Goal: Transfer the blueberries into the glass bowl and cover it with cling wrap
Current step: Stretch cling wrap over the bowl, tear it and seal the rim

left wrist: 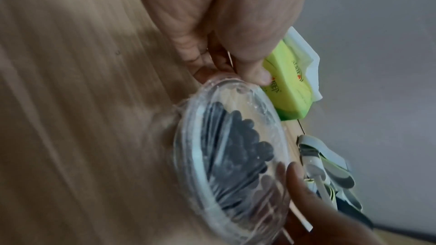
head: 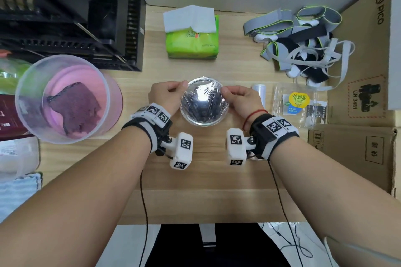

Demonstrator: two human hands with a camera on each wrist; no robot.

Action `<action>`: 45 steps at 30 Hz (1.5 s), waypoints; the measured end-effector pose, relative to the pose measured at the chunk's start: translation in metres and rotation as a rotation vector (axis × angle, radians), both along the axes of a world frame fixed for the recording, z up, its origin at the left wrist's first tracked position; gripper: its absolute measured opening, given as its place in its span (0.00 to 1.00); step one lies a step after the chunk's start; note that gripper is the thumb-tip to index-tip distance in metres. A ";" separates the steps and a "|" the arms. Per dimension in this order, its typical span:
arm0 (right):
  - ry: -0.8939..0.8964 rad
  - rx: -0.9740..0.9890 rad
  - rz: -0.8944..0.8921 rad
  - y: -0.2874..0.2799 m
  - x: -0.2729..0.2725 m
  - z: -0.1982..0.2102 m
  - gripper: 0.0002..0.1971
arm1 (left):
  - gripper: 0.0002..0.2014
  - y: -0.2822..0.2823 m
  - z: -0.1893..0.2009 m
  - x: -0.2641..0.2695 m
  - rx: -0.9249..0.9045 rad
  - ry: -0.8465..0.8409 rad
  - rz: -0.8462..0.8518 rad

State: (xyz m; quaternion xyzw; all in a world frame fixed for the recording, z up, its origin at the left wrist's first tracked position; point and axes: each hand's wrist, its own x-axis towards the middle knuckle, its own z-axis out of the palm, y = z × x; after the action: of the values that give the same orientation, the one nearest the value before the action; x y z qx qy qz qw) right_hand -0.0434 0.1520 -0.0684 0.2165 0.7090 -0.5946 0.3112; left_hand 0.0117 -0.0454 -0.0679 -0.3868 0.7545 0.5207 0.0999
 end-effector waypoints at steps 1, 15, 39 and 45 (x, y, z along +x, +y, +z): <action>0.028 0.026 0.008 0.000 0.000 -0.001 0.04 | 0.16 0.001 0.003 0.004 0.004 0.011 -0.031; 0.139 0.241 0.094 -0.002 -0.005 0.008 0.05 | 0.04 -0.006 0.000 0.019 0.148 0.009 0.094; 0.387 0.955 0.746 0.073 0.001 0.021 0.28 | 0.19 0.040 0.013 0.019 -0.012 -0.041 -0.044; 0.455 0.940 0.727 0.073 -0.026 0.018 0.19 | 0.17 0.042 0.008 0.017 -0.036 -0.059 -0.042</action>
State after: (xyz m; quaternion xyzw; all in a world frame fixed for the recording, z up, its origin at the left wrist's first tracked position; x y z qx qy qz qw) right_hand -0.0696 0.2254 -0.0502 -0.0563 0.9709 -0.1075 0.2063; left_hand 0.0283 -0.0035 -0.0599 -0.3879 0.7685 0.4930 0.1261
